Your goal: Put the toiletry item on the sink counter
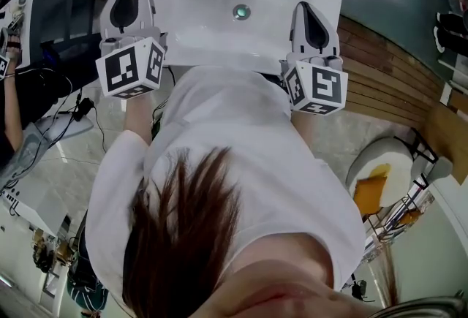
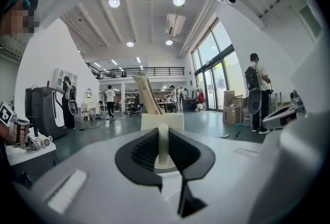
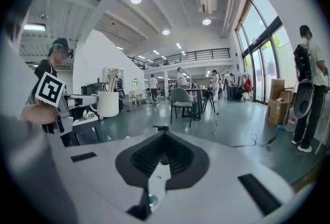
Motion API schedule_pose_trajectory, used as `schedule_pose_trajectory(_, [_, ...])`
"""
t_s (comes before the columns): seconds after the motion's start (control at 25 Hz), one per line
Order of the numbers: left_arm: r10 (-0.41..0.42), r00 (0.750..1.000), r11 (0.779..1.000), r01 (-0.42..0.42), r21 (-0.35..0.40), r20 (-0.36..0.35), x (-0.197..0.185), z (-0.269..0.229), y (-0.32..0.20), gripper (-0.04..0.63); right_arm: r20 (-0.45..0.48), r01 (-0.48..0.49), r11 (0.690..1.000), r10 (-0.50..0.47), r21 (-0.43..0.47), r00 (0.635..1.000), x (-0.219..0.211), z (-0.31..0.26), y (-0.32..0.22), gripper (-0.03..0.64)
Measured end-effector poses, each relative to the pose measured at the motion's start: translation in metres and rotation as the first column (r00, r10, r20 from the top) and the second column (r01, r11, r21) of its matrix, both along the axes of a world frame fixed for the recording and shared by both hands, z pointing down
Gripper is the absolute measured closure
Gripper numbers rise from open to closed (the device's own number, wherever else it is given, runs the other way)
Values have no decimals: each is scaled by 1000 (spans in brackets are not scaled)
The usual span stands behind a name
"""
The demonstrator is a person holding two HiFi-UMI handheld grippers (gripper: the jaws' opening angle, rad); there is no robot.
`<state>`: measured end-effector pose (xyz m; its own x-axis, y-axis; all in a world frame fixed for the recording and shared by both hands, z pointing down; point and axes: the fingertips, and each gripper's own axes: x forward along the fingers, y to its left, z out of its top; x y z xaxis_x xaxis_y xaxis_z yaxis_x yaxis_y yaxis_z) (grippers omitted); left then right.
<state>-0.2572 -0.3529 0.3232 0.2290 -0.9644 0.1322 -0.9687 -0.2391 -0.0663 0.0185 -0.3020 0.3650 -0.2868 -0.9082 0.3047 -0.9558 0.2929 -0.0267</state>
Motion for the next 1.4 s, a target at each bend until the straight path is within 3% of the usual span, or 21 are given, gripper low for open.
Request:
schedule_pose_trajectory(0.64, [-102,994,993,104,-50,26,-20,55,-29,549,5,3,999,-2,-47,1000,3,18,-17,612])
schedule_pose_trajectory(1.2, [-139,987,984,146,-104,75,-43,92,-46,549,7,18,998,-18,-67,1000,-5,25,-26,612])
schedule_pose_trajectory(1.4, [-117,990,985,126,-115,77,-41,107,-51,549,-1,9,998,-9,-67,1000,-3,25,-25,612])
